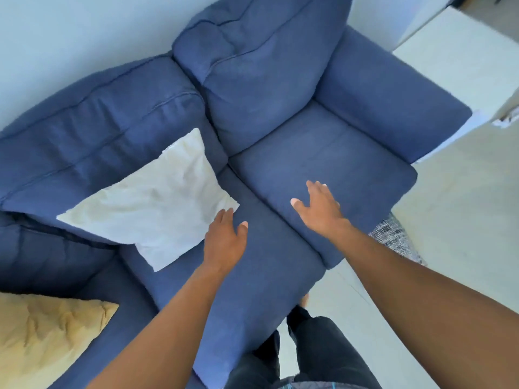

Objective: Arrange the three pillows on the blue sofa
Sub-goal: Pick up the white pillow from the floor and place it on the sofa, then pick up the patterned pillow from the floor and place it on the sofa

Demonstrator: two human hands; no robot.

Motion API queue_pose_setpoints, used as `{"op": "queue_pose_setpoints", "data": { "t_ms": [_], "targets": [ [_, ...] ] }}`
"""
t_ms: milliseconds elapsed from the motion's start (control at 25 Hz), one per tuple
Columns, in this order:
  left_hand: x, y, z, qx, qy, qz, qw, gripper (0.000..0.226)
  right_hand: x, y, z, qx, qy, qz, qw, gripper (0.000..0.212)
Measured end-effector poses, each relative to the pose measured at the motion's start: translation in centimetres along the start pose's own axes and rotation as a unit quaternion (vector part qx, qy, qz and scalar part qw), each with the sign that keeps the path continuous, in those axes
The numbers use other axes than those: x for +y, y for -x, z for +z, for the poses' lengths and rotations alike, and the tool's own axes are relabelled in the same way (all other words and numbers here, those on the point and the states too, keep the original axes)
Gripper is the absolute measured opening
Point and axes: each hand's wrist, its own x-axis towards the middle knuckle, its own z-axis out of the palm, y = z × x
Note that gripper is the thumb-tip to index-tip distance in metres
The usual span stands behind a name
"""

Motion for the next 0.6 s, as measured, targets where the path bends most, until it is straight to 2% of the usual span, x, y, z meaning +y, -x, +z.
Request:
{"op": "queue_pose_setpoints", "data": {
  "t_ms": [280, 600],
  "targets": [
    [11.4, 0.7, 8.3, -0.088, -0.119, 0.170, 0.974, 0.068, 14.1, 5.9, -3.9, 0.067, -0.017, 0.118, 0.991, 0.080],
    [22.5, 5.9, 22.0, -0.167, -0.217, 0.240, 0.931, 0.074, 30.2, 10.8, -7.5, 0.076, -0.040, 0.185, 0.979, 0.079]
  ]
}}
